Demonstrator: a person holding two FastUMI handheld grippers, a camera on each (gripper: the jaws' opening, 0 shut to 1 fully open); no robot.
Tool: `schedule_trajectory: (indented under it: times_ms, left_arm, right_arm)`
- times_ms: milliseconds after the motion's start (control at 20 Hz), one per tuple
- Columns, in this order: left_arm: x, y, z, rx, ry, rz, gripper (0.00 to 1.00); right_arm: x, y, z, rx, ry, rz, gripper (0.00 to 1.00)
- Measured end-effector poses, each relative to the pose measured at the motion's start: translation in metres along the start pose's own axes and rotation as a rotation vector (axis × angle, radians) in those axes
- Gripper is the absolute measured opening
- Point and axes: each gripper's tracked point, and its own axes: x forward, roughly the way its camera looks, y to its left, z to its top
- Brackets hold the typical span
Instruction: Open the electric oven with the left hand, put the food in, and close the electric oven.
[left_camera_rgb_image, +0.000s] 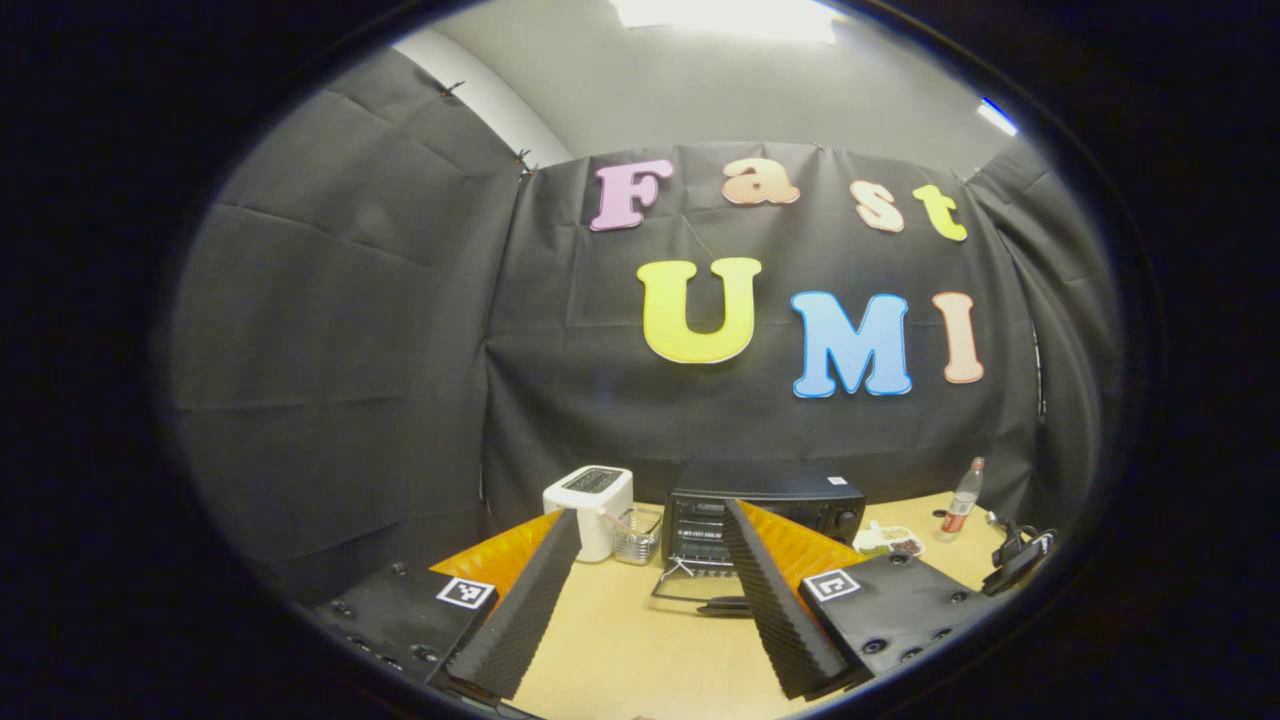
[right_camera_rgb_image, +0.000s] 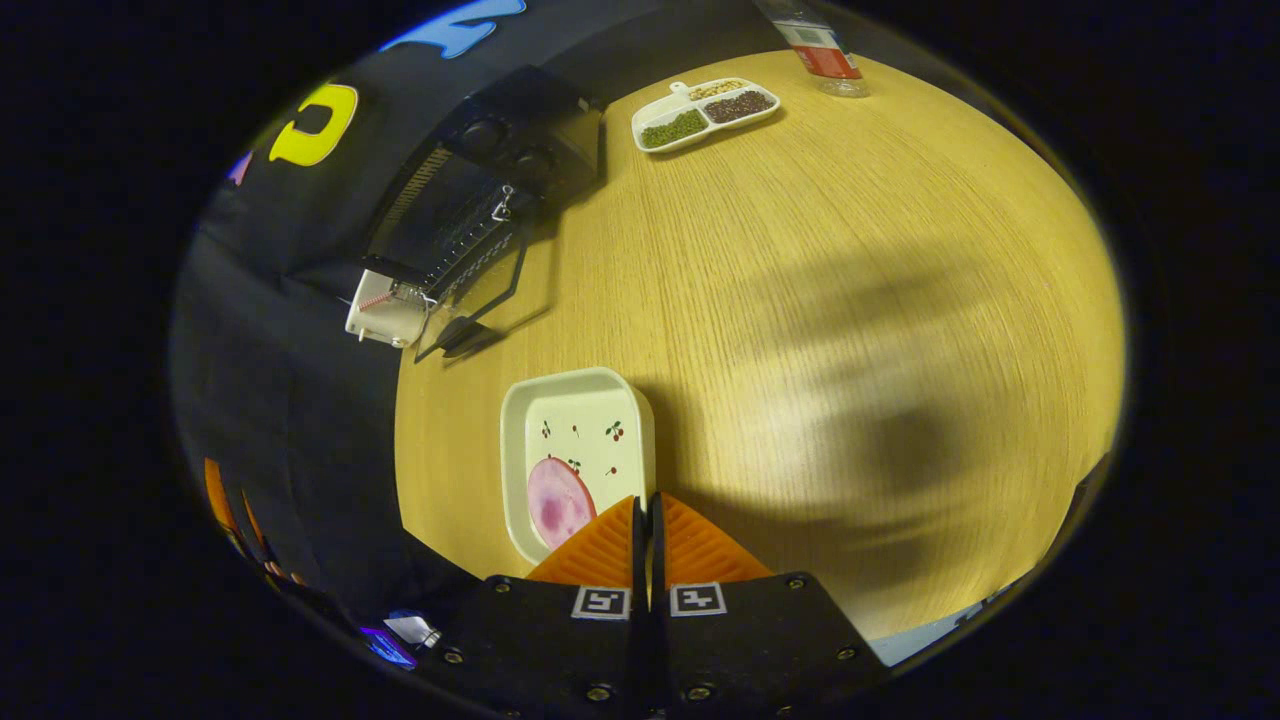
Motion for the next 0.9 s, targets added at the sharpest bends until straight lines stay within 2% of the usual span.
schedule_trajectory:
  times_ms: [200, 350, 900]
  left_arm:
    - [0.004, 0.006, -0.002, -0.001, 0.002, 0.002, 1.0]
    - [0.008, 0.013, -0.007, -0.008, 0.007, 0.007, 1.0]
    - [0.028, 0.053, -0.018, -0.016, 0.03, 0.038, 1.0]
  right_arm:
    - [-0.007, 0.011, 0.02, 0.046, -0.043, 0.06, 0.0]
    - [-0.019, 0.039, 0.035, 0.117, -0.1, 0.104, 0.0]
    - [0.025, 0.114, 0.102, 0.386, -0.277, 0.18, 0.0]
